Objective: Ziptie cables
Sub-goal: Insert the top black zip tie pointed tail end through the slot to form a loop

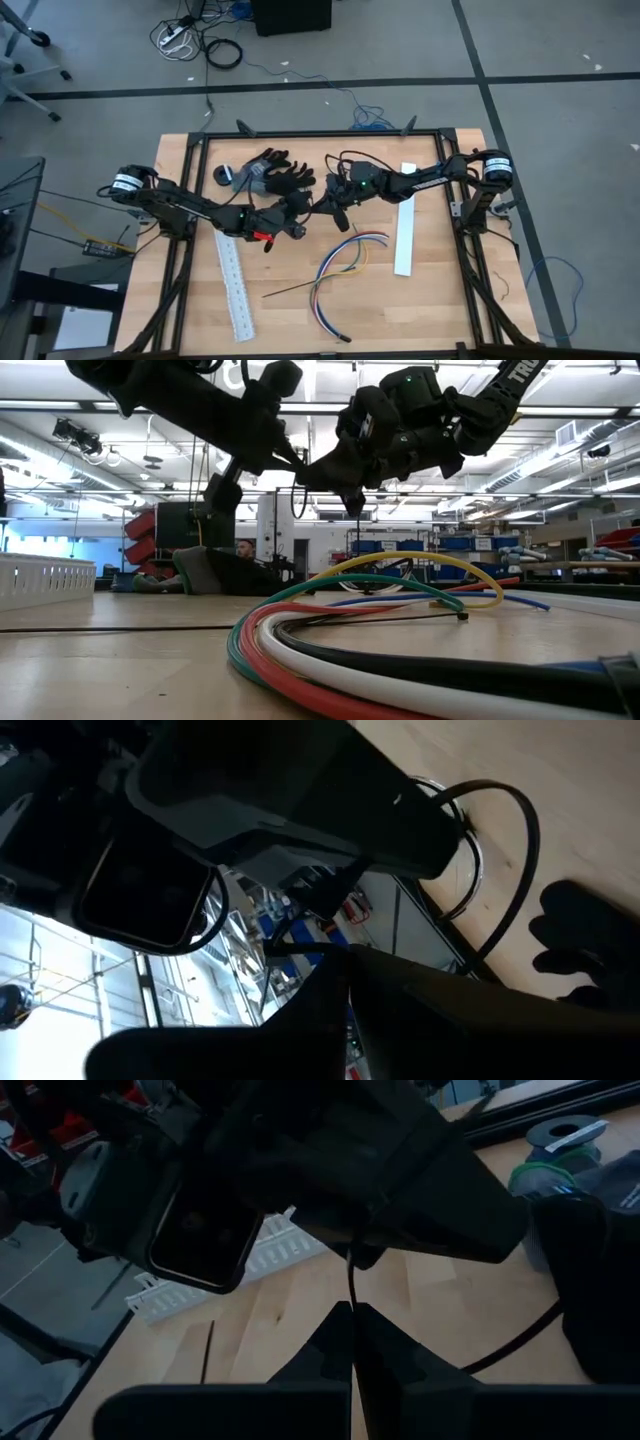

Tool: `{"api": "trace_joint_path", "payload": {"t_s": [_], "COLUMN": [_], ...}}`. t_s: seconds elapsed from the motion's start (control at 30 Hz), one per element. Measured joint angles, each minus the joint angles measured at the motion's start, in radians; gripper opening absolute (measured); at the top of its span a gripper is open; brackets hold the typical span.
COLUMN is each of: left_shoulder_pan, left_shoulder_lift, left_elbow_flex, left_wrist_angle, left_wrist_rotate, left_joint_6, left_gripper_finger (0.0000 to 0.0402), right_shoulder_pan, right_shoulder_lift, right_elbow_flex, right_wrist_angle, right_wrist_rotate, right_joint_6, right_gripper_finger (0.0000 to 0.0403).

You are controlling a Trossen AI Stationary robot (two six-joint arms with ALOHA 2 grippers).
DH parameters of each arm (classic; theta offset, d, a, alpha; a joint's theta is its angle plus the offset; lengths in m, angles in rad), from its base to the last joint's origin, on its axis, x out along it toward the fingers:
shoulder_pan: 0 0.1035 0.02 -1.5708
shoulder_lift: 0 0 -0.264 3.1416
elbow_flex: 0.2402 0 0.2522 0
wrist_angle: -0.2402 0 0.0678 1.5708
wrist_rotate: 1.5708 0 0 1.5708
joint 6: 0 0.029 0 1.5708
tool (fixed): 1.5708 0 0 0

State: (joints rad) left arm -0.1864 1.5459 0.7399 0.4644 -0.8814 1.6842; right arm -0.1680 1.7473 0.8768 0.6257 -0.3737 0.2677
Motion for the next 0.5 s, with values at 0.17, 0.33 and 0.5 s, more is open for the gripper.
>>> {"api": "trace_joint_path", "payload": {"t_s": [0.17, 0.33, 0.5], "left_shoulder_pan": [0.000, 0.000, 0.000], "left_shoulder_lift": [0.000, 0.000, 0.000], "left_elbow_flex": [0.000, 0.000, 0.000], "left_wrist_angle": [-0.007, -0.012, -0.010], "left_wrist_rotate": [0.000, 0.000, 0.000], "left_joint_6": [0.001, -0.011, -0.065], "left_gripper_finger": [0.0000, 0.0000, 0.0000], "right_shoulder_pan": [-0.001, -0.011, -0.012], "right_shoulder_lift": [0.000, 0.000, 0.000], "right_elbow_flex": [0.000, 0.000, 0.000], "right_wrist_angle": [0.000, 0.000, 0.001], "right_wrist_rotate": [0.008, 0.007, 0.006], "right_joint_6": [0.001, -0.007, -0.007], "right_gripper_finger": [0.0000, 0.0000, 0.0000]}}
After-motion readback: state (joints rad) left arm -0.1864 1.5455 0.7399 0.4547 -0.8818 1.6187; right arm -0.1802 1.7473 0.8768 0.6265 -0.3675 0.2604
